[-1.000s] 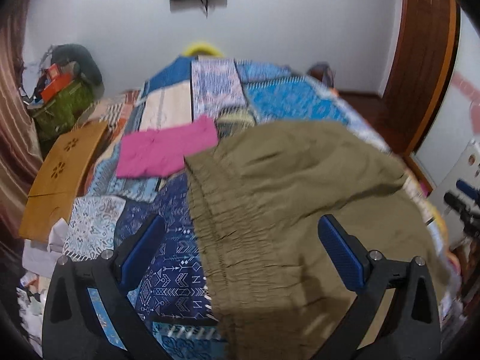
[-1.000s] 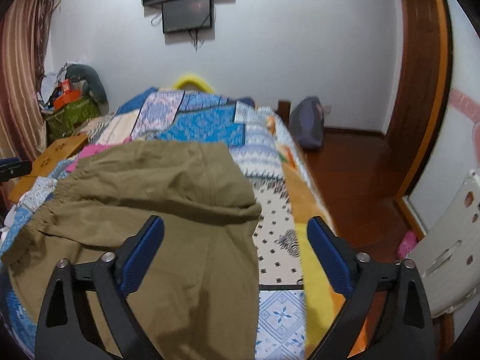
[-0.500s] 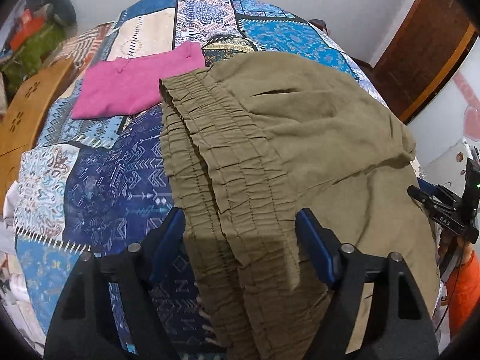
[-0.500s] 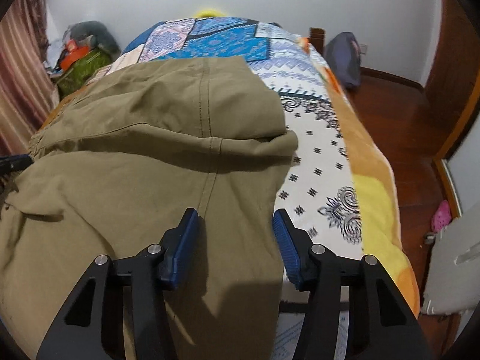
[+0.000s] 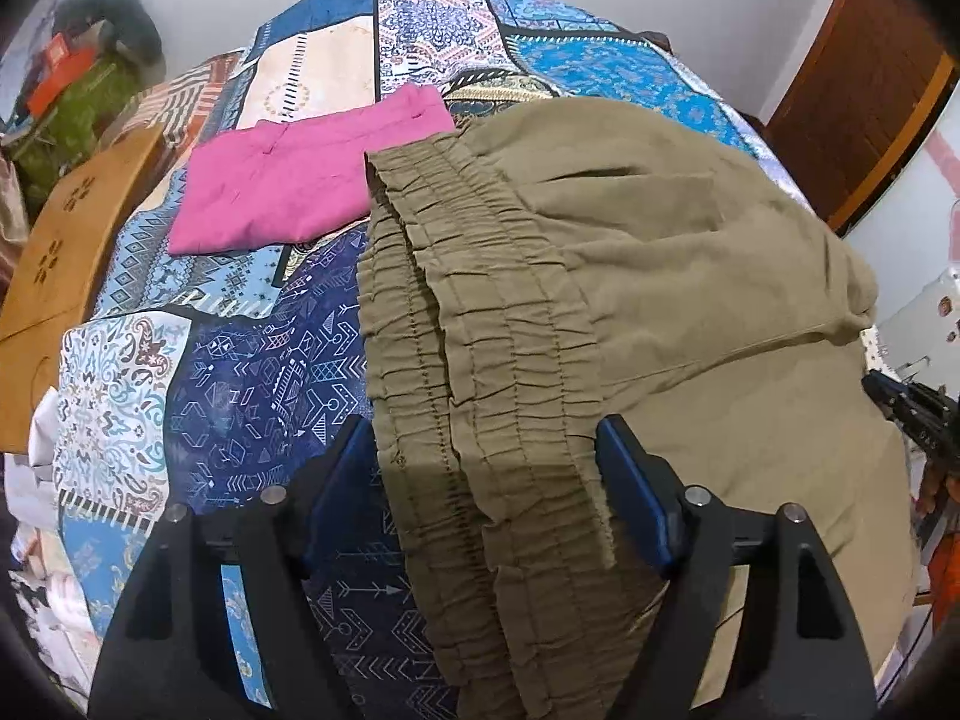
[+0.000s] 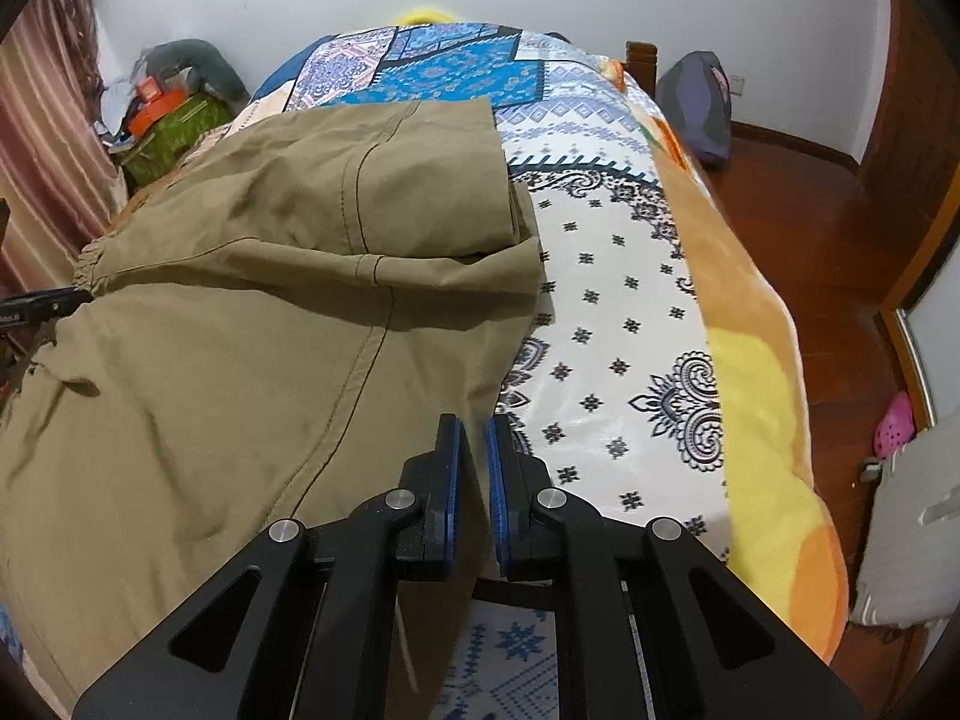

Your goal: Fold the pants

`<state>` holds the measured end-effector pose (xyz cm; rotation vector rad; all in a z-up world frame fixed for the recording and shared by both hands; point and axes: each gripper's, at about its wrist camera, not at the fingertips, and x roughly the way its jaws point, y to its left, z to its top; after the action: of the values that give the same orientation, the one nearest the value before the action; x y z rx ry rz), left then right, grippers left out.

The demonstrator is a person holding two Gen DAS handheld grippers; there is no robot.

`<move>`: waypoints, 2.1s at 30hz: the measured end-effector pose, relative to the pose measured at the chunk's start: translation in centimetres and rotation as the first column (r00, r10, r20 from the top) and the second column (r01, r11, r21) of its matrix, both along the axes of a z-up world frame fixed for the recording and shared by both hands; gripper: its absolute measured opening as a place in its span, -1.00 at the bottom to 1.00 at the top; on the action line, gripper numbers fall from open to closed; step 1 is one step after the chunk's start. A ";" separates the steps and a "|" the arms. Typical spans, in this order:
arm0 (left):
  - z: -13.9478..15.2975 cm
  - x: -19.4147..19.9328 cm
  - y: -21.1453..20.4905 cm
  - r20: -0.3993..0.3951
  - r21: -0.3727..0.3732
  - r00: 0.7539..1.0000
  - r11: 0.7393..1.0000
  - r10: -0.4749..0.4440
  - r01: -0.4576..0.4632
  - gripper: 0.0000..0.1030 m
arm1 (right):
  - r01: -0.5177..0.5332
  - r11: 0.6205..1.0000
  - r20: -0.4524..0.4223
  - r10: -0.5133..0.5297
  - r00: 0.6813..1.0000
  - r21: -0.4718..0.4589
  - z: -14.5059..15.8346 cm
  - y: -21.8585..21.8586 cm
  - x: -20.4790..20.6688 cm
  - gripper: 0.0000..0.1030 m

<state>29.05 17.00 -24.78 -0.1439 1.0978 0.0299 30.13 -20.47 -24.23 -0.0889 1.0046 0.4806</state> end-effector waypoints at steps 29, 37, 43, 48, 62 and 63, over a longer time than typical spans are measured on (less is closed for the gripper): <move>-0.1 6.0 0.3 0.006 0.115 1.000 0.993 0.017 -0.018 0.57 | 0.017 0.999 0.094 -0.022 0.995 0.052 0.2 4.5 8.5 -0.70; -0.7 6.1 0.5 0.045 0.204 0.998 0.978 0.045 -0.053 0.60 | -0.018 0.996 0.125 0.028 0.992 -0.083 -0.6 4.4 8.3 -0.89; 0.0 5.6 0.9 0.039 0.166 0.999 0.986 0.015 -0.021 0.63 | -0.041 0.987 0.103 0.057 0.993 -0.154 0.2 4.9 8.3 -0.87; 3.4 4.5 1.5 0.102 0.148 0.994 0.988 0.028 -0.043 0.63 | -0.041 0.997 0.104 0.047 0.993 -0.063 3.0 3.7 8.0 -0.75; 3.6 10.9 5.5 0.089 0.159 0.992 0.981 0.095 -0.108 0.73 | -0.022 0.998 0.221 0.008 0.975 0.059 7.3 6.5 12.7 0.34; 2.9 11.5 5.7 0.073 0.146 0.993 0.983 0.097 -0.107 0.74 | -0.031 0.998 0.205 0.017 0.979 0.062 6.9 6.8 13.4 0.34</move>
<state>40.54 22.71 -21.89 -0.0656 1.0175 0.1984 43.57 -13.64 -17.32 -0.0905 0.7861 0.5151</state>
